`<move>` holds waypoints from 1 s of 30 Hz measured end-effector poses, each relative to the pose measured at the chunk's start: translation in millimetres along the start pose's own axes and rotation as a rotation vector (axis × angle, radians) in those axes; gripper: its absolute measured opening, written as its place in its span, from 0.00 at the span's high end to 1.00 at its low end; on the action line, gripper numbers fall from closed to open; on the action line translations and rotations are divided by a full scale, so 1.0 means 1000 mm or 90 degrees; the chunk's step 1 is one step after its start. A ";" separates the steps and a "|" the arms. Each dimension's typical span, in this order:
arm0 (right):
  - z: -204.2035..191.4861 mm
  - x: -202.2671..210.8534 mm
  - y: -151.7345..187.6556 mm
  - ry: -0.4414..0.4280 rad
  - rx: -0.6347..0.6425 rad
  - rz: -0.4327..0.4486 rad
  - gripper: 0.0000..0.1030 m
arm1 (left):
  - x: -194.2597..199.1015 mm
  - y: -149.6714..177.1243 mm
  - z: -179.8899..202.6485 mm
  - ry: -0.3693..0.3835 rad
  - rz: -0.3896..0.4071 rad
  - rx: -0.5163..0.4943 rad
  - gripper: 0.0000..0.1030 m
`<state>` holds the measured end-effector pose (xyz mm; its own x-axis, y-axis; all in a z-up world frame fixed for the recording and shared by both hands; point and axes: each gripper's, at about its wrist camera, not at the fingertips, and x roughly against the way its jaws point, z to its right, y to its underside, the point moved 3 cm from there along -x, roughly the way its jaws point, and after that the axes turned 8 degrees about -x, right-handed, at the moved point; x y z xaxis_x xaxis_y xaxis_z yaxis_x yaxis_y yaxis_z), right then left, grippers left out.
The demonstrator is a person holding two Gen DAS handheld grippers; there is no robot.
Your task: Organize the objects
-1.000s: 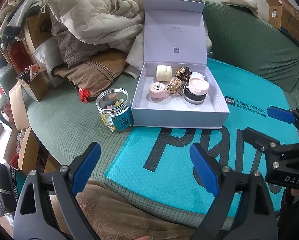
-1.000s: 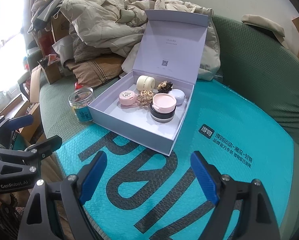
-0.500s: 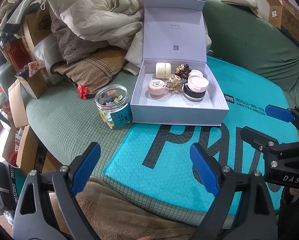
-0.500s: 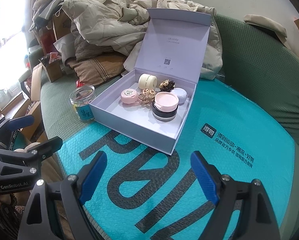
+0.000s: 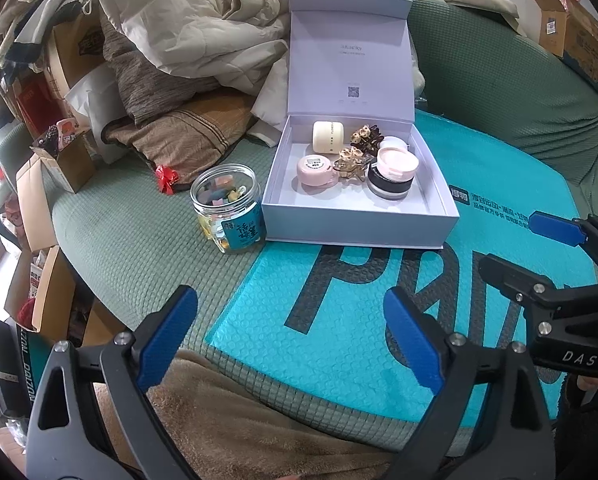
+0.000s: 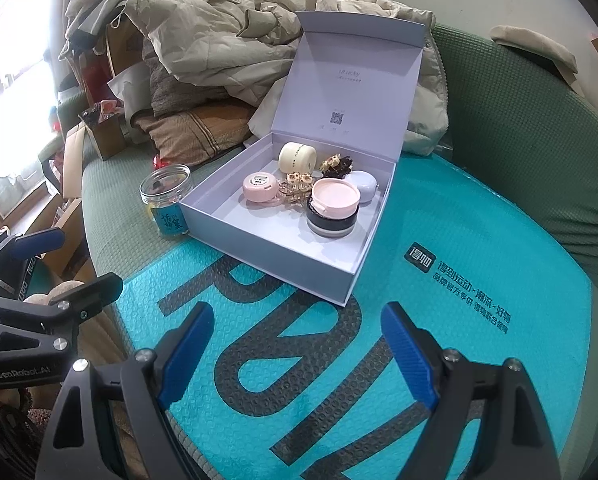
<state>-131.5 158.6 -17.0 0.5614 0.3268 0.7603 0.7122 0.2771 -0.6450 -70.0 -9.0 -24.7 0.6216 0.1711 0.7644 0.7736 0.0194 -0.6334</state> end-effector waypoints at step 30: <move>0.002 -0.004 0.003 0.003 0.006 -0.010 0.16 | -0.005 0.005 0.006 0.020 -0.021 0.004 0.00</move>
<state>-132.4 160.2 -22.6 0.5528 0.3179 0.7703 0.7169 0.2899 -0.6340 -69.9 -3.8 -32.2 0.5999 0.1385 0.7880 0.7927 0.0308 -0.6089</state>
